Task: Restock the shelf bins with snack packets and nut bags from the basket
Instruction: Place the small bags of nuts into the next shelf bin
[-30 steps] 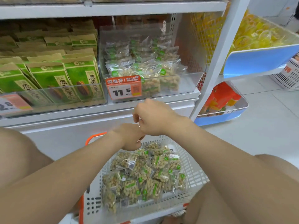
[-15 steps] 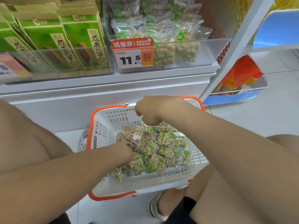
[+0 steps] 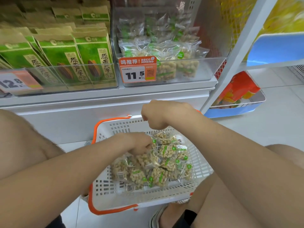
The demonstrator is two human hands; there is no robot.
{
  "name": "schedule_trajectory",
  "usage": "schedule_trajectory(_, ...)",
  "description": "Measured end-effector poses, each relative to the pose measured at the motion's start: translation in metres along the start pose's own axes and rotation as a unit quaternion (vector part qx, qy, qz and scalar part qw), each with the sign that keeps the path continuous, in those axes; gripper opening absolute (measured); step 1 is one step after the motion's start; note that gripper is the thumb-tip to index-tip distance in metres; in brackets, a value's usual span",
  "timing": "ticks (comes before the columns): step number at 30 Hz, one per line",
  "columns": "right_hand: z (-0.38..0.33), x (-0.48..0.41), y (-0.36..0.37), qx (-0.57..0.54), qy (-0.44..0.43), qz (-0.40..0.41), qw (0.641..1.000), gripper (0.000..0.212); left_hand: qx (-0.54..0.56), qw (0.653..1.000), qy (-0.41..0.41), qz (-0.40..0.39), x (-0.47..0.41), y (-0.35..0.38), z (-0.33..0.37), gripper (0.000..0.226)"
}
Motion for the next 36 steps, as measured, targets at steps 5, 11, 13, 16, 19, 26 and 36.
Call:
schedule_trajectory(5, 0.037, 0.027, -0.028, -0.026, 0.060, 0.103, 0.993, 0.028, 0.266, 0.949, -0.001, 0.168, 0.031, -0.071, 0.010, 0.020)
schedule_trajectory(11, 0.072, 0.058, -0.065, -0.166, 0.051, 0.322, 0.931, 0.021, 0.450, 0.831, 0.012, 0.326, 0.089, -0.147, 0.021, 0.028)
schedule_trajectory(13, 0.072, 0.065, -0.073, -0.218, -0.012, 0.371, 0.902, 0.018, 0.513, 0.782, 0.011, 0.353, 0.104, -0.164, 0.019, 0.033)
schedule_trajectory(16, 0.065, 0.083, -0.080, -0.261, -0.111, 0.388, 0.877, 0.045, 0.596, 0.709, -0.007, 0.376, 0.121, -0.183, 0.010, 0.030)
schedule_trajectory(19, 0.068, 0.091, -0.085, -0.205, -0.143, 0.443, 0.861, 0.059, 0.650, 0.675, -0.009, 0.349, 0.131, -0.191, 0.013, 0.021)
schedule_trajectory(26, 0.114, 0.109, -0.103, -0.291, -0.062, 0.553, 0.778, 0.022, 0.484, 0.729, -0.002, 0.484, 0.154, -0.227, 0.021, 0.046)
schedule_trajectory(36, 0.162, 0.106, -0.123, -0.440, -0.119, 0.565, 0.688, 0.021, -0.055, 0.866, -0.056, 0.495, 0.133, -0.264, 0.036, 0.024)
Point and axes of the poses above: each hand's wrist, its own x-axis away from the middle knuckle, its own y-axis out of the palm, z = x × y, the point moved 6 cm from there along -x, towards the middle knuckle, and after that the axes turned 5 degrees about -z, right-handed, at the moved point
